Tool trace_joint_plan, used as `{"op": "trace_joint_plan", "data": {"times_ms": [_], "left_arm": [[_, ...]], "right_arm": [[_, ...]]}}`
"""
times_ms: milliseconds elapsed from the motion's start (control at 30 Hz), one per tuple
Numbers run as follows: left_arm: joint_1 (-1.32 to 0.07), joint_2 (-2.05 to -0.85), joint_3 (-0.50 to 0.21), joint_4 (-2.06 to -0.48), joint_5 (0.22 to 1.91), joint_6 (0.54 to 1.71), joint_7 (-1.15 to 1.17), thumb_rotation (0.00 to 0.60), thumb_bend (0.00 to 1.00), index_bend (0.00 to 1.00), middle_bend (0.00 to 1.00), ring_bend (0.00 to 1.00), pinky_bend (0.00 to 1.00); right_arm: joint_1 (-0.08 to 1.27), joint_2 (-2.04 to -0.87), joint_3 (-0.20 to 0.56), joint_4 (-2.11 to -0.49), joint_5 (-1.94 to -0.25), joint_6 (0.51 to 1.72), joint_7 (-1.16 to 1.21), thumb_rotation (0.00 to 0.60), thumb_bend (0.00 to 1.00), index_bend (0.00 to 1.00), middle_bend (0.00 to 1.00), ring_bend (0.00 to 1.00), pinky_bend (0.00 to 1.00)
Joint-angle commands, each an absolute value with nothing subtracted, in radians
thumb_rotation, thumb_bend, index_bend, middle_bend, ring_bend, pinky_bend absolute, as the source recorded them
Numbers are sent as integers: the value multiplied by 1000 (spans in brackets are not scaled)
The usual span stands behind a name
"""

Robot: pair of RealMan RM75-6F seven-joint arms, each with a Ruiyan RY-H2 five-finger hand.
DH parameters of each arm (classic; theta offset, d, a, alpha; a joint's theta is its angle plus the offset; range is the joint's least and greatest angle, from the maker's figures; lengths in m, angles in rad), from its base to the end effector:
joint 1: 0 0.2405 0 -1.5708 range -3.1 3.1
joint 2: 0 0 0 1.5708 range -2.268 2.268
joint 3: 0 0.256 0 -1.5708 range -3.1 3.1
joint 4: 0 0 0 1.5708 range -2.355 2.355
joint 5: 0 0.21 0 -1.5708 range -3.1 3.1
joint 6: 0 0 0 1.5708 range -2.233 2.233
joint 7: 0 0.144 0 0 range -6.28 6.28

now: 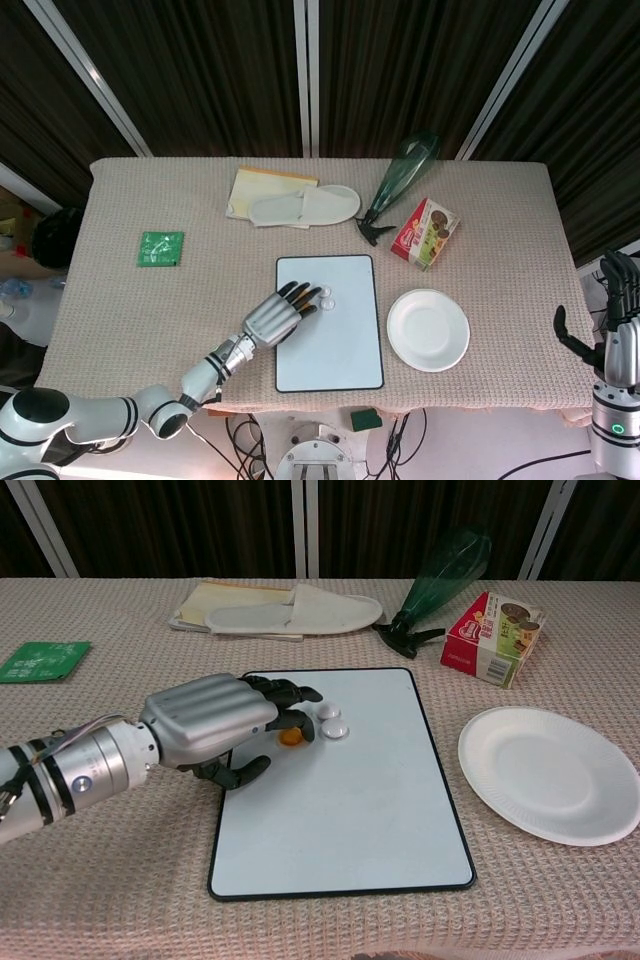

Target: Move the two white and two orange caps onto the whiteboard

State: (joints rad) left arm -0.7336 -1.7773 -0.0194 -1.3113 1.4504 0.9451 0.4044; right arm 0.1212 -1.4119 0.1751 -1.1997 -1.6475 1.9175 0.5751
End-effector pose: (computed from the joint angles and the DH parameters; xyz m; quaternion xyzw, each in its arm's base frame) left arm -0.1272 0.2780 -0.1029 -0.8533 -0.2324 -0.3474 0.3117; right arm -0.2995 -0.1974 0.1623 0.4560 -0.2920 0.6979 0.4687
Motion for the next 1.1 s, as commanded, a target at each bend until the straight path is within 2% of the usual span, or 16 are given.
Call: {"op": "trace_joint_plan", "data": {"times_ms": [33,633,800,1000,1100], "left_arm": [[-733,-1775,-19,-1314,1450,945,407,600,519,240,6,0,126],[-726,-1765,-16,-1332,1458,959,406,600,520,250,6,0,124],[-723,-1751,-14,-1357,1494,989,352,600,517,225,6,0,124],[-676,-1691,-43,-1432,1550,1145,282,600,463,159,14,0,126],[-627,-1651,-43,-1461,1564,1238,252,600,374,157,46,4,128]], "right_arm": [[120,-1412,175,-1198,-1648,1919,576,600,477,46,20,0,0],[124,-1418,174,-1195,-1652,1916,576,600,477,46,20,0,0],[124,-1417,175,-1198,-1653,1919,575,600,478,46,20,0,0],[122,-1412,176,-1201,-1653,1923,578,600,477,45,20,0,0],[120,-1410,178,-1199,-1649,1923,584,600,477,46,20,0,0]]}}
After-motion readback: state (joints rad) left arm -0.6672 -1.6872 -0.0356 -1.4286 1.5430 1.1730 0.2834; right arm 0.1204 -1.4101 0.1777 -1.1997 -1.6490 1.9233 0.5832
